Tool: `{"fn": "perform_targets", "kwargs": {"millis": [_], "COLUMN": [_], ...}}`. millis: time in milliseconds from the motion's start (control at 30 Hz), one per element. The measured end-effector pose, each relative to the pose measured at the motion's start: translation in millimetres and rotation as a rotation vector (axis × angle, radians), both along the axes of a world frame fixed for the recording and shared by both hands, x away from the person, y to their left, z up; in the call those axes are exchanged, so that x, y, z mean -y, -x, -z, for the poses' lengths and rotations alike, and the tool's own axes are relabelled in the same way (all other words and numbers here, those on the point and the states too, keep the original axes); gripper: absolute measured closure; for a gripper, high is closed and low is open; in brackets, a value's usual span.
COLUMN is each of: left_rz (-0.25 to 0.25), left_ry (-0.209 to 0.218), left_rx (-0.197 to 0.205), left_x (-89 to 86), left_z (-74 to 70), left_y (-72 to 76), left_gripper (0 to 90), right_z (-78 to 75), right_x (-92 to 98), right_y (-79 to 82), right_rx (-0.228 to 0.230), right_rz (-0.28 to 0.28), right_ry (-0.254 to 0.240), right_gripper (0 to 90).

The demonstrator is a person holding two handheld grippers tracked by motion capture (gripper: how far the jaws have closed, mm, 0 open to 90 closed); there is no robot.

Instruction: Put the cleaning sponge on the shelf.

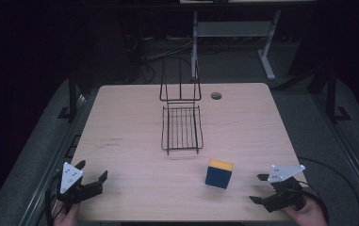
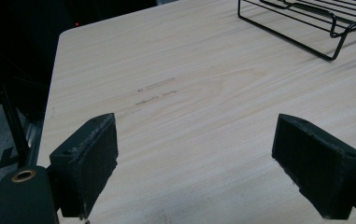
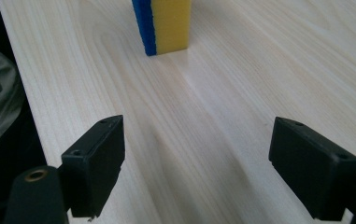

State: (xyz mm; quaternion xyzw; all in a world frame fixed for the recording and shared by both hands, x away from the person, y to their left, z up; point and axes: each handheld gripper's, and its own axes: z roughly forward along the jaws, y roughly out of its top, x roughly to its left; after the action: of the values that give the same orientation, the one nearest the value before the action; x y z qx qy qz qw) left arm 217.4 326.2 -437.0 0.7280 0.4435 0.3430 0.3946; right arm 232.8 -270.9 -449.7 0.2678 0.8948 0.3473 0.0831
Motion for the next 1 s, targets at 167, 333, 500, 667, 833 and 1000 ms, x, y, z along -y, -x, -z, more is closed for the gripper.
{"fn": "perform_targets", "kwargs": {"millis": [167,333,500,667,833,1000], "left_rz": [0.003,0.002,0.001,0.003,0.002,0.002], "left_ry": [-0.001,0.0,0.0,0.0,-0.001,-0.001], "left_rx": [0.0,0.001,0.0,0.0,0.0,0.001], "left_x": [0.9,0.6,0.5,1.1,1.4,1.7], "left_z": [-0.1,-0.2,-0.1,0.0,0.1,0.1], "left_y": [0.1,0.1,0.1,-0.2,-0.4,-0.5], "left_gripper": [13.9,13.9,13.9,13.9,13.9,13.9], "right_z": [-0.5,-1.2,-1.7,-4.1,-6.7,-11.6], "right_x": [-4.0,-8.8,-14.5,-20.7,-25.8,-31.4], "right_y": [0.1,-0.3,-0.7,-1.1,-3.7,-6.1], "right_rx": [0.001,0.001,0.001,0.009,0.014,0.028], "right_rz": [-0.011,-0.021,-0.034,-0.048,-0.065,-0.086], "right_ry": [-0.001,0.002,0.009,0.016,0.018,0.017], "right_gripper": [18.0,18.0,18.0,18.0,18.0,18.1]}}
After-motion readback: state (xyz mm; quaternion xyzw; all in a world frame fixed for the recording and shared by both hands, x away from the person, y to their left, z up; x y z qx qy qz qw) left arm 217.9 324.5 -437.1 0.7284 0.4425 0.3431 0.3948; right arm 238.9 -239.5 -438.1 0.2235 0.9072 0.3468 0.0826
